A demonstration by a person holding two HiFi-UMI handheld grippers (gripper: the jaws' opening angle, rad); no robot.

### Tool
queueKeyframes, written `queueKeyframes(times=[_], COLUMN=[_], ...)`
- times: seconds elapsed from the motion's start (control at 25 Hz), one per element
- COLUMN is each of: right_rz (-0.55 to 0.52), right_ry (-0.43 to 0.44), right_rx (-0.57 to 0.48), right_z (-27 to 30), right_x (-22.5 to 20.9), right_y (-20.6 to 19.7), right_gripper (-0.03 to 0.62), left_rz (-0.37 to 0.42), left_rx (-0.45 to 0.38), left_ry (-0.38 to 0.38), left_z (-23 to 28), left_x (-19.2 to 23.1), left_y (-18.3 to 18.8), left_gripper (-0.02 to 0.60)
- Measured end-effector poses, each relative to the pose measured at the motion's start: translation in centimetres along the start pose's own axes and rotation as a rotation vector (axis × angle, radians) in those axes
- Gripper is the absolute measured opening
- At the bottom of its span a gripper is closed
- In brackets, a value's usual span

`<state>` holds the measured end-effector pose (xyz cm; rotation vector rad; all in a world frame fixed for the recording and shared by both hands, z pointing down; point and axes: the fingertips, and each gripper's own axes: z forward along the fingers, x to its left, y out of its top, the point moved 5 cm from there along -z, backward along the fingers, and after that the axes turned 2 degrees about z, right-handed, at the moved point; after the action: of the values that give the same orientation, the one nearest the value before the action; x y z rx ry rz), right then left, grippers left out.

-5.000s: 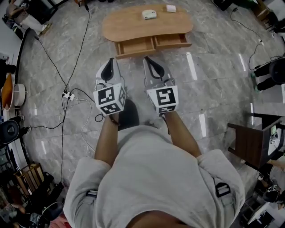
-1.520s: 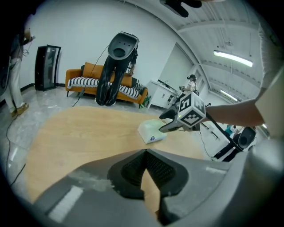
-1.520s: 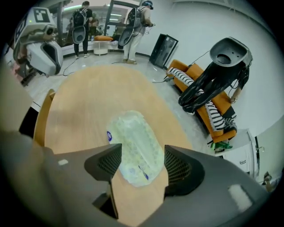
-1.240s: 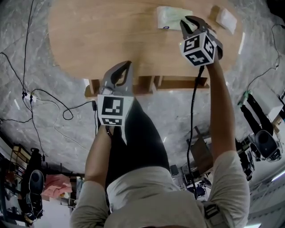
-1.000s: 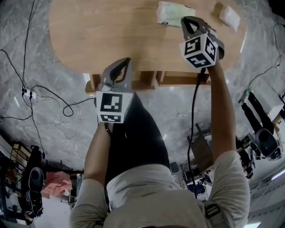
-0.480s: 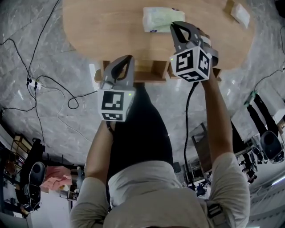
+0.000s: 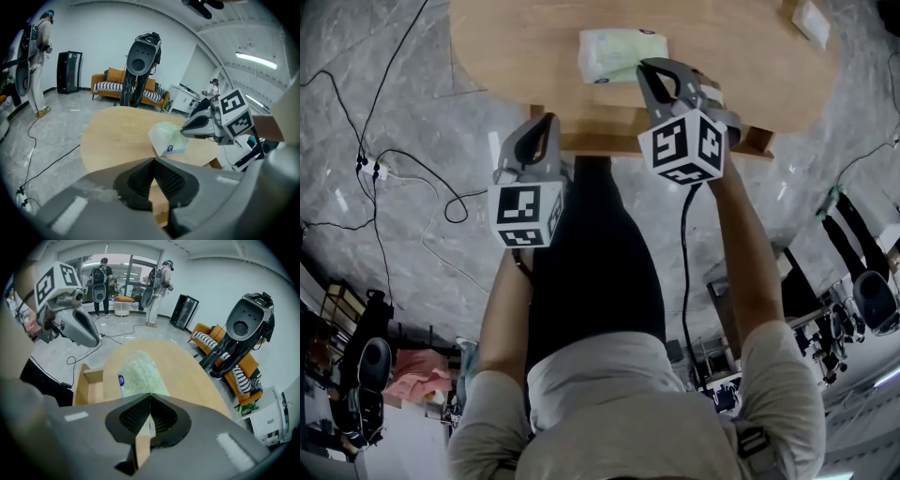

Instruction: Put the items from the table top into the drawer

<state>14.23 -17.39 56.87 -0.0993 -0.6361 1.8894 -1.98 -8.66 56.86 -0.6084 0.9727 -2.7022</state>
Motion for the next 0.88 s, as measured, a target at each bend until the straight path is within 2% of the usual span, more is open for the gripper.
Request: queueKeyframes(times=[0.36,0.88], right_rz=[0.035,0.191], right_ry=[0.043,0.126], right_rx=[0.0,0.019], right_z=[-0.7,-0.9], right_x=[7.0,17.3], right_y=[0.5,0.5], right_gripper=[0.008,0.008], left_rz=[-0.004,-0.002], left_rx=[0.006,0.072], left_ry=[0.016,0.003], left_z=[-2.9,-5.4], left_x=[1.4,2.5], left_y=[-3.4,-8.5], left_gripper=[0.018,0.018])
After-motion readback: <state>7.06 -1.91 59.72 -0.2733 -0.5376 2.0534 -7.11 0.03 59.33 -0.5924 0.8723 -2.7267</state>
